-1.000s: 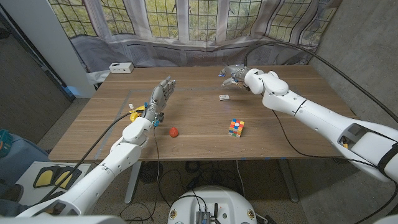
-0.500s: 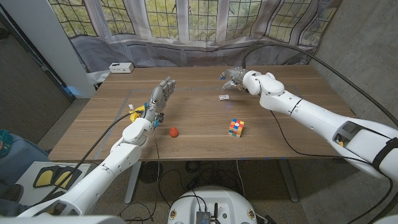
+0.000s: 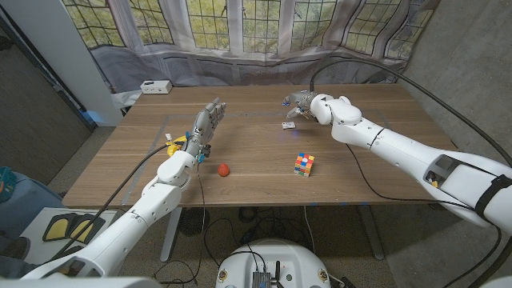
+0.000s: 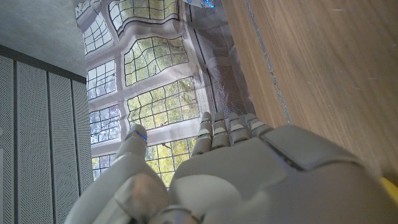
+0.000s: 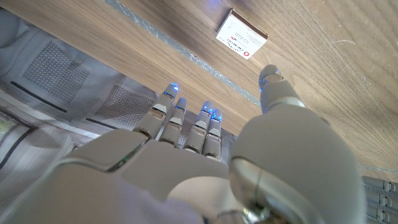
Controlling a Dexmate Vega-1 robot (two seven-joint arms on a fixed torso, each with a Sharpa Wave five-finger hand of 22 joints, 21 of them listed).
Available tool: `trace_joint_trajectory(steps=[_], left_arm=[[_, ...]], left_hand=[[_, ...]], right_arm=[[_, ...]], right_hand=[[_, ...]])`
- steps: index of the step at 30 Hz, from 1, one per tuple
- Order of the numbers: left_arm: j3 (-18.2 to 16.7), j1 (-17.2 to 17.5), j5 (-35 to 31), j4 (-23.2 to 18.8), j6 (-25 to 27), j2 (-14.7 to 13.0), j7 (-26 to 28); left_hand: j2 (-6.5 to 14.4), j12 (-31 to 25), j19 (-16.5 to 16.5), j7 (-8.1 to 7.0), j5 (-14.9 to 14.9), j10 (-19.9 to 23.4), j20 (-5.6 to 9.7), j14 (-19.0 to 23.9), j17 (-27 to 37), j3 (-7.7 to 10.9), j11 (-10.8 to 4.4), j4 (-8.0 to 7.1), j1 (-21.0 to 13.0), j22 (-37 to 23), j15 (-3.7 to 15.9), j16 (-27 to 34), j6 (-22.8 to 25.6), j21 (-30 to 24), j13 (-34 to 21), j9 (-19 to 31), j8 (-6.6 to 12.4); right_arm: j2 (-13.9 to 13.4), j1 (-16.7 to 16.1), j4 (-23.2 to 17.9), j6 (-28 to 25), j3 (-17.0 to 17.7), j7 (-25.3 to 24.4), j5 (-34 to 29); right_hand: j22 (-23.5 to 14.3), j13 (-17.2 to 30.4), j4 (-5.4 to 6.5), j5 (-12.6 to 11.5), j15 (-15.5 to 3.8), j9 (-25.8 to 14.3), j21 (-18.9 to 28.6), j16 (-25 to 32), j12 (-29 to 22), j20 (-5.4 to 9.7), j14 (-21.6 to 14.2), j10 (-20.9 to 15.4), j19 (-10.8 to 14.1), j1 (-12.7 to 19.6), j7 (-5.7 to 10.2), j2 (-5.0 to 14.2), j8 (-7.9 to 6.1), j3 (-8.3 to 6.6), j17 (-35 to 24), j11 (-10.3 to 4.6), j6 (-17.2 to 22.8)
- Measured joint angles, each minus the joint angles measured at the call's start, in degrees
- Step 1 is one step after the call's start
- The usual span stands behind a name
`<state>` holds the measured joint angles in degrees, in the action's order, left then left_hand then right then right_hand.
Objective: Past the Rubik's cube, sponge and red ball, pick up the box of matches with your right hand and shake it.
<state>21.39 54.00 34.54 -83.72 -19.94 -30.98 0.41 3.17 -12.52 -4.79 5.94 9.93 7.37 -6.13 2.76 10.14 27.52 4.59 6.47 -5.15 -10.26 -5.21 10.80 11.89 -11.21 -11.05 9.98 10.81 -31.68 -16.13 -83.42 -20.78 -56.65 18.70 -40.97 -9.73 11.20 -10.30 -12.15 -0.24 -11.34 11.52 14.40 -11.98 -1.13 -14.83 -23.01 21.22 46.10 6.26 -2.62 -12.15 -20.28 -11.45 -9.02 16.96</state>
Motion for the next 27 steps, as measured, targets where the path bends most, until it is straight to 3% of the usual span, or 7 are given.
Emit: trace_joint_trajectory(steps=[18,27], left_arm=[[-0.1,0.2,-0.1,-0.7,0.7,-0.5,0.2],[-0.2,0.0,-0.1,-0.7,0.9,-0.6,0.2]], left_hand=[[0.1,0.0,0.0,0.00,0.0,-0.1,0.00,0.0,0.0,0.00,-0.52,0.00,-0.1,0.0,0.43,0.0,0.0,0.0,0.0,0.0,0.00],[0.3,0.0,-0.3,0.00,0.0,-0.1,-0.25,0.0,0.0,0.00,-0.52,0.00,-0.3,0.0,0.43,0.0,0.0,0.0,0.0,0.0,0.00]], right_arm=[[1.1,0.7,2.9,0.3,-1.4,-0.3,1.4],[1.6,0.9,4.4,0.2,-2.1,-0.9,1.7]], right_hand=[[0.0,0.0,0.67,0.0,-0.29,0.0,0.0,0.0,0.0,-0.28,-0.3,0.0,0.8,0.0,0.32,0.00,0.00,0.27,-0.2,0.01,0.3],[0.0,0.0,0.67,-0.4,-0.50,0.0,0.0,0.0,0.0,-0.25,-1.0,-1.0,1.1,0.2,0.89,0.23,0.00,0.27,-0.2,-1.02,0.9]])
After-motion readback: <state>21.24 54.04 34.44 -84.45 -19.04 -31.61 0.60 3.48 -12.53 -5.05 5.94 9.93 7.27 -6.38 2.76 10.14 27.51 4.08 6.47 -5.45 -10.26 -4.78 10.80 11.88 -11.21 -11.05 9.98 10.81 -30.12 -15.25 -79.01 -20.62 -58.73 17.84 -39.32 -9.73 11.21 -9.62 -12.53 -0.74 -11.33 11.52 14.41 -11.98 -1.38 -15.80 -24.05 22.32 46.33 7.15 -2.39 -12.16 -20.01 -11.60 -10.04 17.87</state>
